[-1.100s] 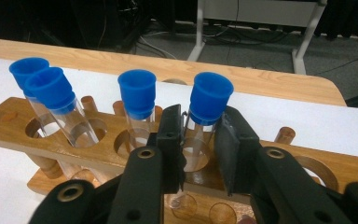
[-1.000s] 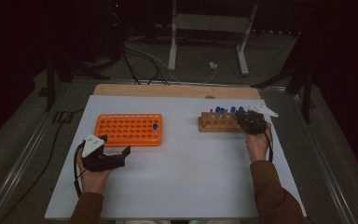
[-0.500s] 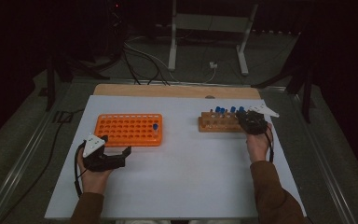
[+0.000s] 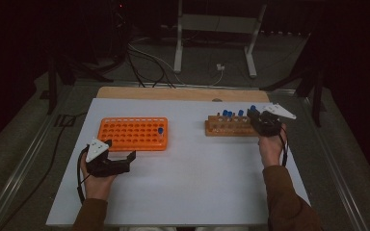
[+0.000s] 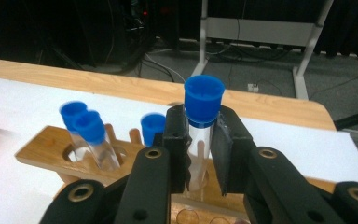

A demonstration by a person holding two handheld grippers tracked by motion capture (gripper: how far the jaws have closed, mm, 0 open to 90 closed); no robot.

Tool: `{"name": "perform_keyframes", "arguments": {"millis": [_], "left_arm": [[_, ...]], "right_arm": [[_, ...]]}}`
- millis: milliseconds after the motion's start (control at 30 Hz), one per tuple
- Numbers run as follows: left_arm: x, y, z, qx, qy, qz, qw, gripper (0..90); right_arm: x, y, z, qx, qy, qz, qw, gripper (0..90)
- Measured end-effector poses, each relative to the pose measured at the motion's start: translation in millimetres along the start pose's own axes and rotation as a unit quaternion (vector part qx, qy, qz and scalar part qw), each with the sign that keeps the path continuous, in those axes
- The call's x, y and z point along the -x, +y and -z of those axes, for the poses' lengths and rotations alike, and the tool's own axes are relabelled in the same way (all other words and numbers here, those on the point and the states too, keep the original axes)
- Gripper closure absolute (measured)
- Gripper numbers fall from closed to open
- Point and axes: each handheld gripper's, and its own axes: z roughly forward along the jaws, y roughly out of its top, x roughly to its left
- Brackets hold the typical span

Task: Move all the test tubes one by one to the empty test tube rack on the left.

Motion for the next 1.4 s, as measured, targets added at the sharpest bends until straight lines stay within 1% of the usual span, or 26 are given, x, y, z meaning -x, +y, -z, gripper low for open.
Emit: {"name": "perform_keyframes", "arguments": {"millis": [167, 300, 400, 567, 800, 900, 967, 1133, 1267, 1400], "left_arm": [[-0.5, 0.1, 0.3, 0.0, 0.0, 0.001, 1.0, 0.7], [-0.4, 0.2, 0.6, 0.0, 0.0, 0.002, 1.0, 0.7], [-0.2, 0.3, 0.5, 0.0, 0.001, 0.0, 1.0, 0.7], [-0.2, 0.4, 0.7, 0.0, 0.003, -0.001, 1.0, 0.7], [0.3, 0.7, 0.6, -0.002, 0.003, -0.003, 1.0, 0.7], [0.4, 2.2, -1.4, -0.007, 0.007, -0.008, 0.9999, 0.7], [0.0, 4.2, -2.3, -0.008, 0.007, -0.007, 0.9999, 0.7], [-0.7, 10.4, -3.2, -0.002, -0.004, -0.007, 1.0, 0.7], [-0.6, 16.9, -3.0, 0.01, -0.019, -0.002, 0.9998, 0.7], [2.8, 25.0, -1.1, 0.023, -0.036, -0.01, 0.999, 0.7]], "right_arm": [[-3.0, 14.0, 9.0, 0.01, 0.003, 0.009, 0.9999, 76.4], [-4.0, 20.0, 14.5, 0.016, 0.004, 0.011, 0.9998, 76.4], [-4.4, 22.6, 18.4, 0.02, 0.009, 0.009, 0.9997, 76.4], [-8.2, 26.8, 26.1, 0.02, 0.016, 0.018, 0.9995, 76.4], [-17.2, 28.8, 35.9, 0.022, 0.032, 0.026, 0.9989, 76.4], [-22.0, 29.3, 37.7, 0.021, 0.039, 0.03, 0.9986, 76.4], [-24.9, 29.8, 38.6, 0.021, 0.043, 0.034, 0.9983, 76.4], [-31.7, 29.5, 40.9, 0.019, 0.058, 0.035, 0.9975, 76.3], [-38.6, 26.8, 40.6, 0.014, 0.069, 0.041, 0.9967, 76.3], [-46.1, 24.2, 40.5, 0.013, 0.083, 0.041, 0.9956, 76.2]]}}
